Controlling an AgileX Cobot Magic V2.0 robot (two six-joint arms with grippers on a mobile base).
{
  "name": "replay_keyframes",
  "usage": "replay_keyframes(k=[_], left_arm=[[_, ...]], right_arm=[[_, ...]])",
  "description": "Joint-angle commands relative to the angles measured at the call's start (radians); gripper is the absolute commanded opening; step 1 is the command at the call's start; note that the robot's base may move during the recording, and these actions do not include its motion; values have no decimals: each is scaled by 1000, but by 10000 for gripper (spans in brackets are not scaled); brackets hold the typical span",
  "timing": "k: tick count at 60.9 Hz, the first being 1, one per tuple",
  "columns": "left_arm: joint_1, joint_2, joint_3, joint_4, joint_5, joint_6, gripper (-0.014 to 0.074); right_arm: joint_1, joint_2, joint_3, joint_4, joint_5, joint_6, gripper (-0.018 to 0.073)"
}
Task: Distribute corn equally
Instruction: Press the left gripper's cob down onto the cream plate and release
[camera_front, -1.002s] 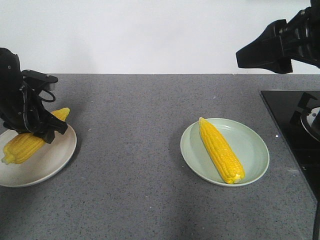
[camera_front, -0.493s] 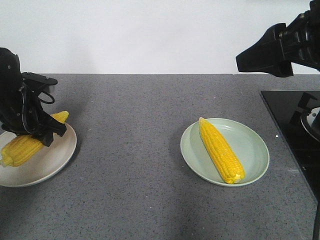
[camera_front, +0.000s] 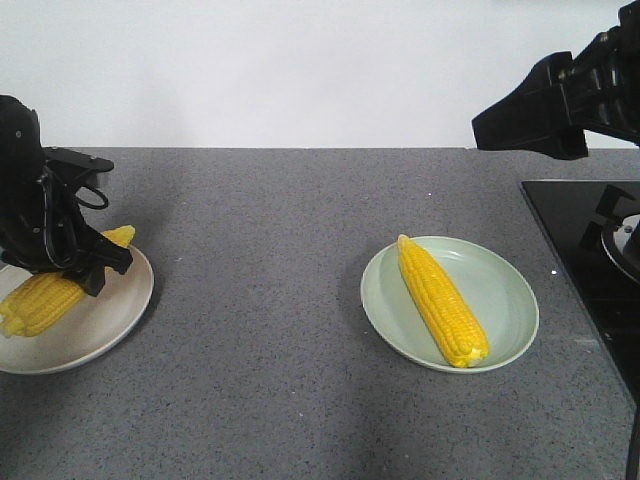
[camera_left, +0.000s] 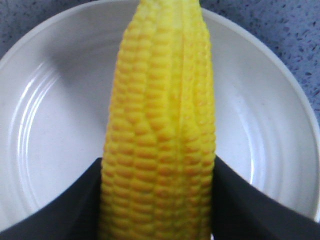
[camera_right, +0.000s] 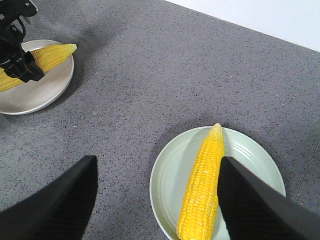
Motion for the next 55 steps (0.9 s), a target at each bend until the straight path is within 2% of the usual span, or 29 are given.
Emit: replay_keyframes(k=[1,55], left_arm=[[-1,-47,-28,-4,-3,-13,346],[-1,-47,-28,-14,-6,-18,352]], right_arm=[[-5,-20,-28,17,-47,-2,483],[-5,-20,-28,17,-47,-2,483]])
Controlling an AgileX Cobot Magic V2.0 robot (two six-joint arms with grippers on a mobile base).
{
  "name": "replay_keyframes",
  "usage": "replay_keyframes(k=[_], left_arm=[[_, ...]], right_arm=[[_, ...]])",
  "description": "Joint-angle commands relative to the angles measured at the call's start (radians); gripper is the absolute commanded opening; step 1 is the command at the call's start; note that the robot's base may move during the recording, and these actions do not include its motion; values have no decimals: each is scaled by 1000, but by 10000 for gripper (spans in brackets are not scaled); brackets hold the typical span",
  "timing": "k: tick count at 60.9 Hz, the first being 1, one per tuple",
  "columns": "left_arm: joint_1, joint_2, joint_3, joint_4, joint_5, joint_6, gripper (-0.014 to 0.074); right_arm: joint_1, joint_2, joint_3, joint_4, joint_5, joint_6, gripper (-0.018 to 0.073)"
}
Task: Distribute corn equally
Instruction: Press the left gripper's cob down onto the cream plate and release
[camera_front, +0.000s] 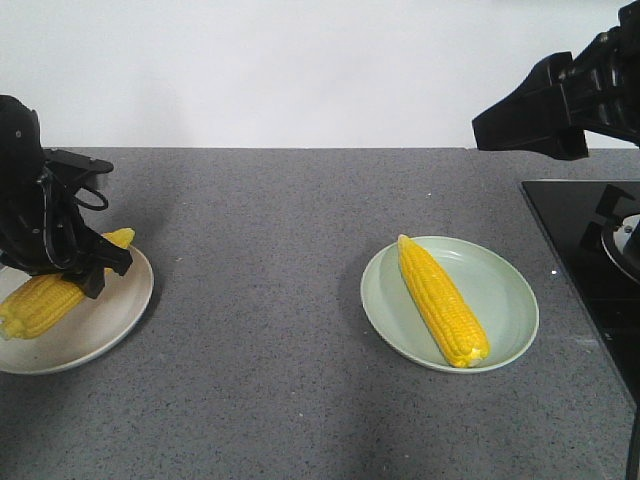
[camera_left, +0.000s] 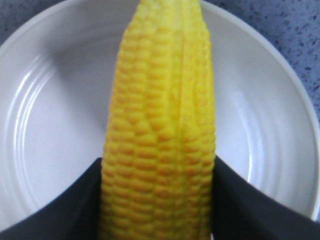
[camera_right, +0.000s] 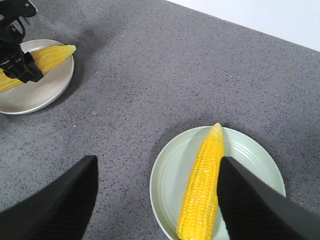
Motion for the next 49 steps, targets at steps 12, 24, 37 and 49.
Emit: replay_keyframes(k=[12,24,37,49], left_arm=[[-1,-47,-28,-47,-19,-10,405],[-1,-47,-28,-48,-15,-12,474],[-1,-47,-28,-39,-14,-9,490],[-1,-47,-28,-35,-11,-5,489]], right_arm=[[-5,-20,-28,17,-48,-2,483],[-5,-20,-28,16,-48,-2,483],[-5,-20,-28,16,-48,-3,483],[-5,-20,-28,16,-49,-5,483]])
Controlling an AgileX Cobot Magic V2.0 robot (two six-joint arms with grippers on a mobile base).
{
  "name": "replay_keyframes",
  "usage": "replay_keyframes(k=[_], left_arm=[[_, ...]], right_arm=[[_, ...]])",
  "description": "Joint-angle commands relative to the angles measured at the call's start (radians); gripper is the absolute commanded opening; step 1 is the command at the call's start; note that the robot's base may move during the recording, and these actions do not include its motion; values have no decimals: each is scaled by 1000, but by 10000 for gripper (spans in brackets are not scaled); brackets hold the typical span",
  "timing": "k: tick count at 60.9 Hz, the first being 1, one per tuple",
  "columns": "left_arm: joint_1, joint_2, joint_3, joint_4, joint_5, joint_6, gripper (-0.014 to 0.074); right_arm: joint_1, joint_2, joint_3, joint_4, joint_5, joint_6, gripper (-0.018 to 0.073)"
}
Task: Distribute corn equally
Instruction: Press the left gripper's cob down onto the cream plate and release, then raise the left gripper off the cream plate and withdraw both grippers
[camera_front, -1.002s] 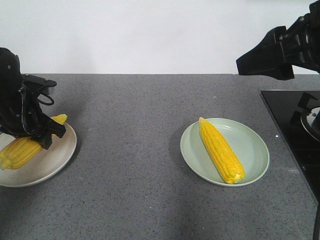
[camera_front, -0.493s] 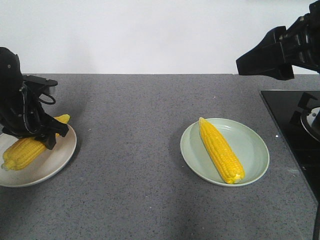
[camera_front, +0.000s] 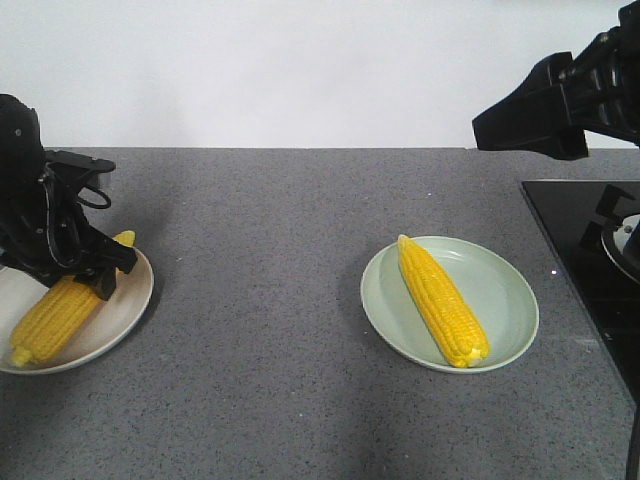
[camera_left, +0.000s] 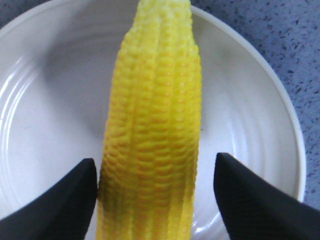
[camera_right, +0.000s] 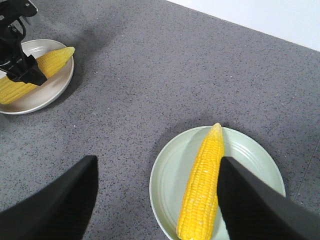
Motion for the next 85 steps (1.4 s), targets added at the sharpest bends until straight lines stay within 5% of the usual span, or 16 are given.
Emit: replay_keyframes(k=[1,40,55,74,85], left_arm=[[-1,-47,-28,2,-10,-4,489],[-1,-204,-28,1,-67,-9,375],[-1,-342,-28,-27,-77,-9,319],[-1,-520,-1,-248,-114,119,221],[-1,-655,183,-430,-241,234,138]], right_arm=[[-5,-20,-28,17,-49,-6,483],[-5,-20,-28,18,-97,-27,338],[-5,-20,-28,18,-93,-27,211],[-4,-22,-28,28,-70,-77,-13],[-4,-50,-22,33,-79,-97,-9]])
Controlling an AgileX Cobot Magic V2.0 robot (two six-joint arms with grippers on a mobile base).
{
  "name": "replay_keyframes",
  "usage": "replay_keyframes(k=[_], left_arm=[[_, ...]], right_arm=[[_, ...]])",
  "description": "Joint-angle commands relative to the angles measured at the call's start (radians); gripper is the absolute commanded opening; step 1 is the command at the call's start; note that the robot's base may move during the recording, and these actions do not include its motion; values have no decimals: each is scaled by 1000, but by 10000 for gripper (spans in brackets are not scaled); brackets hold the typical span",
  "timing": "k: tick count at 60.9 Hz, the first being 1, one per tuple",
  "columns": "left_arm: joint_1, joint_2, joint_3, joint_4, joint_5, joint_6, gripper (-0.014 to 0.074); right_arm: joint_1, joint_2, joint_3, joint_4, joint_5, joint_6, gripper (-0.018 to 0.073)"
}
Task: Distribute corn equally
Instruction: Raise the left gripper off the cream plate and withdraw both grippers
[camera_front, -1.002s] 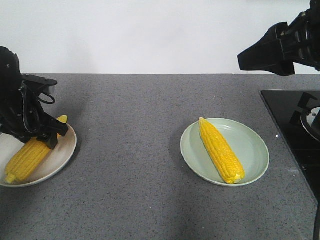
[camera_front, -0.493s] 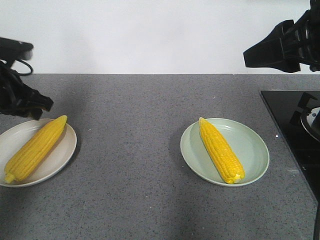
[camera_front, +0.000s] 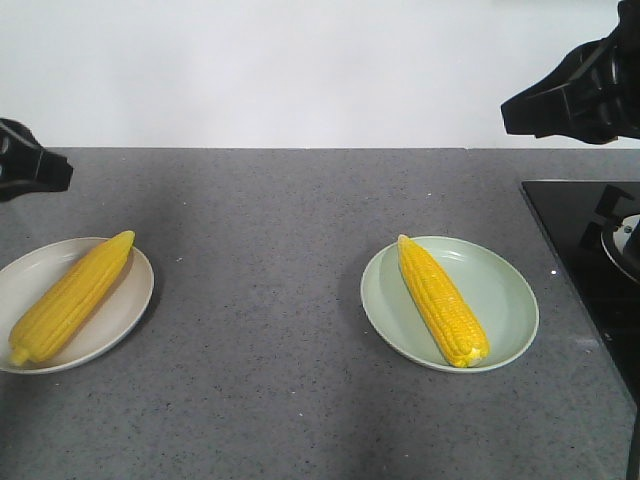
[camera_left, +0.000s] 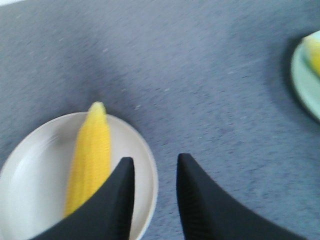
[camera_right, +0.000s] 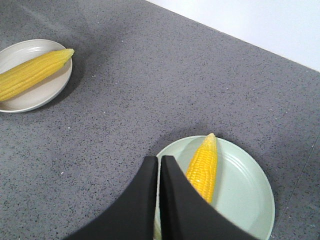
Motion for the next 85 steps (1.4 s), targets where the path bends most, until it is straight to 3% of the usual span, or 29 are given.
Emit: replay_keyframes(k=[1,12,27,40,53,85], left_arm=[[-1,-101,76,-126,-127,67,132],[-1,-256,342,-270,-242,191,57],[-1,-443,620,-414,-361,340,-5],[-1,-540,723,-443,-456,372,-8],[-1,-549,723,-446,-501,371,-7],[-1,-549,723,-446,-497,371,-6]], right_arm=[[-4,-50,-17,32,-63,-30,-9],[-4,-168,174,70,-201,-96,-7],[-4,-394,683,118,-521,-169,-6],[-4,-524,997,131,-691,-165,-6],[-4,-549,1075,151,-691,-165,-6],[-4,-549,1077,151,-658,-165,-6]])
